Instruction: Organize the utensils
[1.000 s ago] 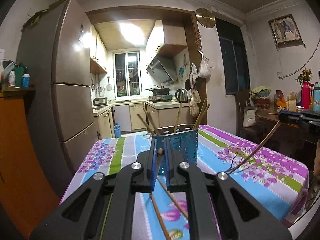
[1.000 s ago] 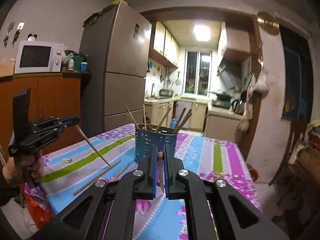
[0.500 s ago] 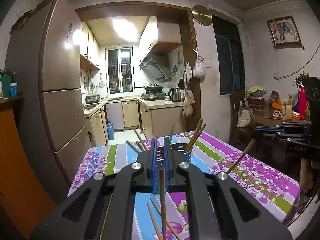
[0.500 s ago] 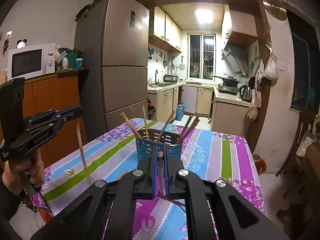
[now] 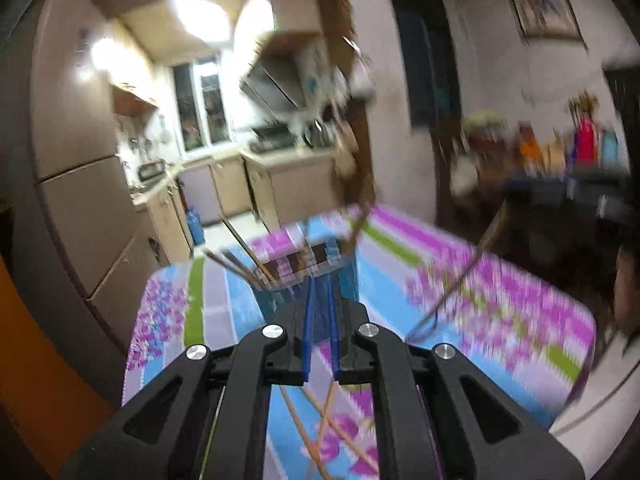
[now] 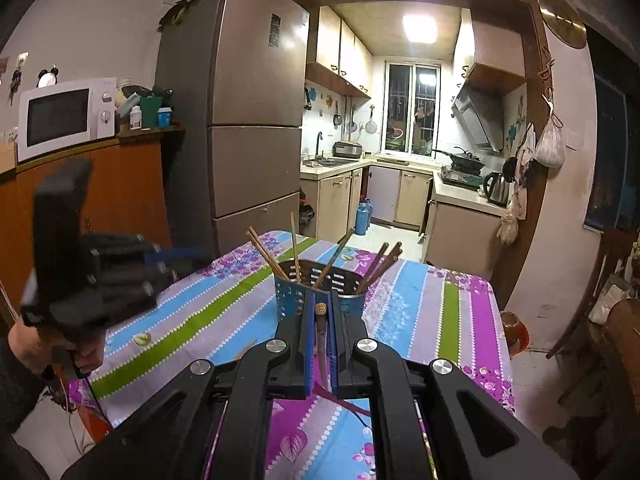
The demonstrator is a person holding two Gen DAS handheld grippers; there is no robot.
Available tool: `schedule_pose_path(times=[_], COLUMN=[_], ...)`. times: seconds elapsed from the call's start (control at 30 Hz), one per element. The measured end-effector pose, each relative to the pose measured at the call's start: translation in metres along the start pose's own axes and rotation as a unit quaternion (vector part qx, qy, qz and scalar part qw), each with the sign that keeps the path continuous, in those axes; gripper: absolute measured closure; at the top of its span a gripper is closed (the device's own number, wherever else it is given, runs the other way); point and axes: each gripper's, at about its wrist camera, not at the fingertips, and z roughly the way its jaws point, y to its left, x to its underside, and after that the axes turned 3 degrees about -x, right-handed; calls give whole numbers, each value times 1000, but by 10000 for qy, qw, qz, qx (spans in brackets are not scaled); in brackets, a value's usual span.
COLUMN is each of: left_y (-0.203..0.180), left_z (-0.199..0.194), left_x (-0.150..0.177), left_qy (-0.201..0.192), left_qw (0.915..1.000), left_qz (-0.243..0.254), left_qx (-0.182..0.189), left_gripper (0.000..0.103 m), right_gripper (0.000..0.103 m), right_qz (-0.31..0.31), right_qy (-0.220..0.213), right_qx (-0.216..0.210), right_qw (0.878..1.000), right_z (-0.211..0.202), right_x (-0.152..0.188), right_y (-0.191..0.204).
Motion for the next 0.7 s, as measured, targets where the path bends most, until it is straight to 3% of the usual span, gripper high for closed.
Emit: schedule_pose_path(times=[0.3, 0.4, 0.53, 0.7], left_y=[8, 5, -19, -16], left_z=[83, 108, 139, 163], left_x=[11, 15, 29, 42], left_qy=[1023, 1212, 1451, 1582], left_qw=[9936, 9918, 9870, 9851], left_qz=[-262, -113, 526, 564], left_qx=[413, 400, 452, 361], left_gripper=[96, 96, 96, 96], right_gripper=[96, 96, 96, 96], right_qz=[184, 254, 298, 283], right_qy=[-48, -87, -96, -126], right_qx=[-120, -197, -333, -447], right_qw=[9997, 9994, 9990, 9985], right_z=[4, 9, 17, 23], right_x=[14, 18, 22, 25], right_y=[-23, -34, -46, -53])
